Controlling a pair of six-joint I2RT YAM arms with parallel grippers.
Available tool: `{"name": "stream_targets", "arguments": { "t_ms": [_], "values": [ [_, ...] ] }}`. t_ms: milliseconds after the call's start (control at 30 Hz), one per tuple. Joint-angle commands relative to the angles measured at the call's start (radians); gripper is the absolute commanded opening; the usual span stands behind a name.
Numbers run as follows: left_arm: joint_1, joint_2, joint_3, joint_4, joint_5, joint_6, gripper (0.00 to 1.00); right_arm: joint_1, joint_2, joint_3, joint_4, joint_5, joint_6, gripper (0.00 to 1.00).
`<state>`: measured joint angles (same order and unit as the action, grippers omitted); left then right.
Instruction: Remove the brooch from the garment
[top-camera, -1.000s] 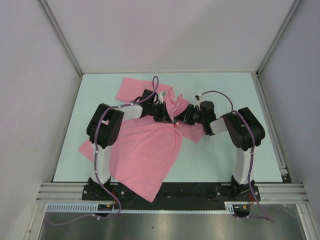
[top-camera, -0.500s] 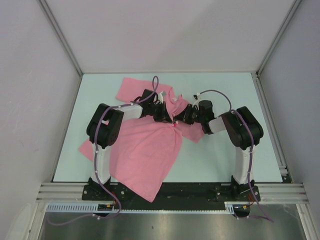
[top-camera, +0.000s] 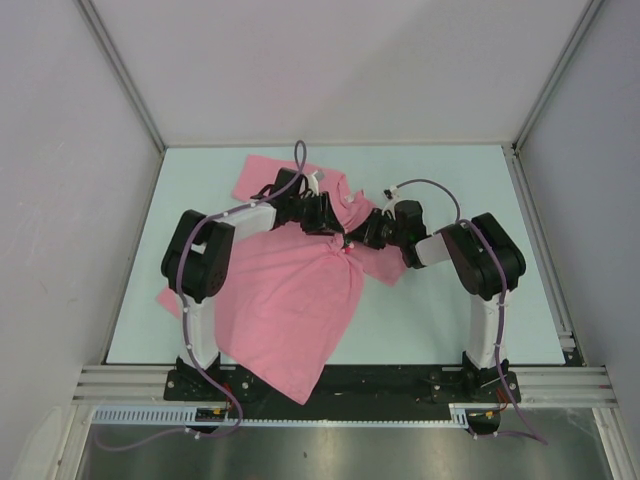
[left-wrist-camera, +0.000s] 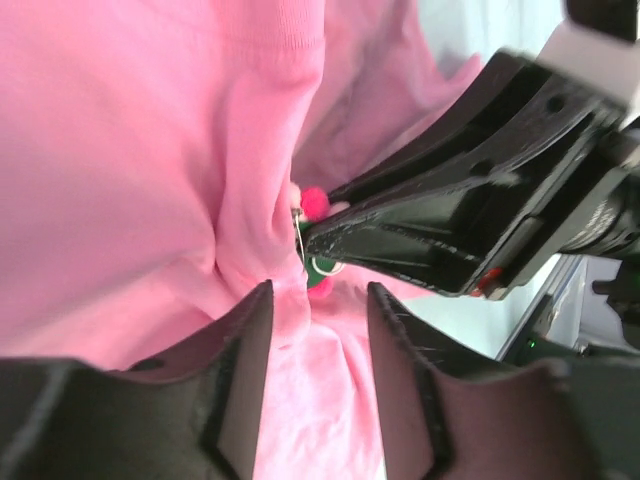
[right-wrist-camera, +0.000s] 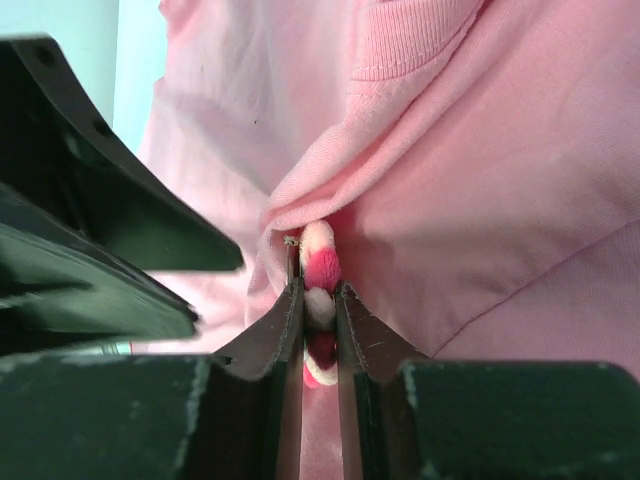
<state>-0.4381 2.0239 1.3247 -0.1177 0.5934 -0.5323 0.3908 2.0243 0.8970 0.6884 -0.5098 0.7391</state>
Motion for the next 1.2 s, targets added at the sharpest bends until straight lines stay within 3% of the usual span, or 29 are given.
{"name": "stream_targets", "arguments": {
  "t_ms": [0,433,533,767,1167],
  "values": [
    [0.009,-0.041,0.060,-0.025,-0.030,0.011,0.49,0.010,-0.001,0.013,0.023,-0.019,-0.018,0.00],
    [-0.002,0.064,0.111,-0.062,-0.003,0.061,0.56,-0.001,0.002,-0.003,0.056,-0.027,0.005,0.00],
    [-0.004,0.079,0.107,-0.059,0.005,0.060,0.51,-0.001,0.002,-0.001,0.056,-0.026,0.006,0.00],
    [-0.004,0.101,0.091,-0.016,0.034,0.032,0.51,-0.004,0.010,-0.001,0.063,-0.027,0.014,0.00],
    [-0.011,0.133,0.093,-0.027,0.005,0.026,0.38,-0.001,0.014,0.000,0.057,-0.018,0.020,0.00]
  ]
}}
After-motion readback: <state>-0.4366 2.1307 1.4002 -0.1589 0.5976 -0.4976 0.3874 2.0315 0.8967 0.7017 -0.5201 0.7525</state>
